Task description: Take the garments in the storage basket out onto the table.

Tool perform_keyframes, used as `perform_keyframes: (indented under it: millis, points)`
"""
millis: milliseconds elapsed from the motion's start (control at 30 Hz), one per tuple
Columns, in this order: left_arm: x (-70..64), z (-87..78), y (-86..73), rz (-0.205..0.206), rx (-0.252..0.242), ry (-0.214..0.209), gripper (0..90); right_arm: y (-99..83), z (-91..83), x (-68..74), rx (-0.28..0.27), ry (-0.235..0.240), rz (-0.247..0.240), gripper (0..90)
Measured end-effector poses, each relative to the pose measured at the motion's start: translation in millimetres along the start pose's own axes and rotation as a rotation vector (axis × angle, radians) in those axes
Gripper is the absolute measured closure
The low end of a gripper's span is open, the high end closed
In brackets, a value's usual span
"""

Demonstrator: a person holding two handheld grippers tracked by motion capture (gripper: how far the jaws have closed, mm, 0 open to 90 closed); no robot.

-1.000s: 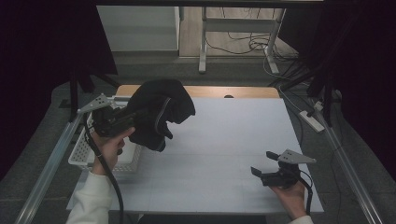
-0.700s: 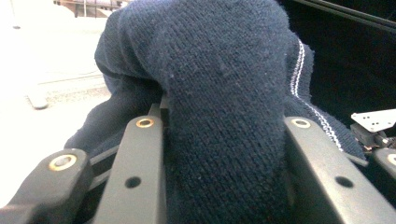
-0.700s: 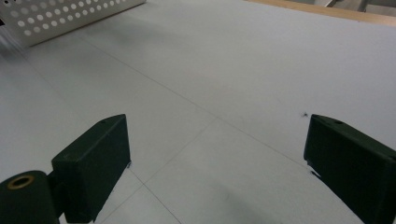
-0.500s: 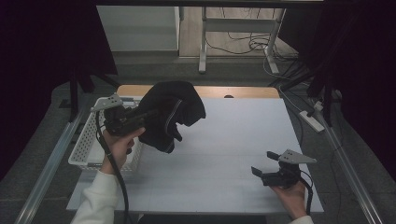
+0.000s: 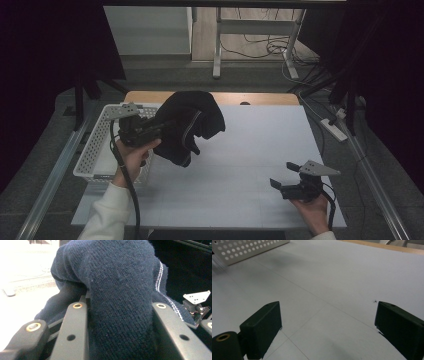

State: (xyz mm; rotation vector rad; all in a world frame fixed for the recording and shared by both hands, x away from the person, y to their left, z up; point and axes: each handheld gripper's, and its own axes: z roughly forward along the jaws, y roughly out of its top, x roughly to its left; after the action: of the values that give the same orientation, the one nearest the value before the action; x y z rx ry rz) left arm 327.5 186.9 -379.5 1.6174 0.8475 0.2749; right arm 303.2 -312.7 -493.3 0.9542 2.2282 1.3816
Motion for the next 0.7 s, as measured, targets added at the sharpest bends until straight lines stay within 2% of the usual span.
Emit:
perform_keyframes:
  millis: [400,700]
  points:
    - [-16.9,26.8,-7.7,0.028,0.060,-0.069,64.6,-0.5,0.2,-0.6,0.001,-0.004,0.000,6.6]
    - [-24.9,34.1,-10.0,0.037,0.078,-0.091,64.6,-0.6,0.4,-0.3,0.001,-0.004,0.000,6.6]
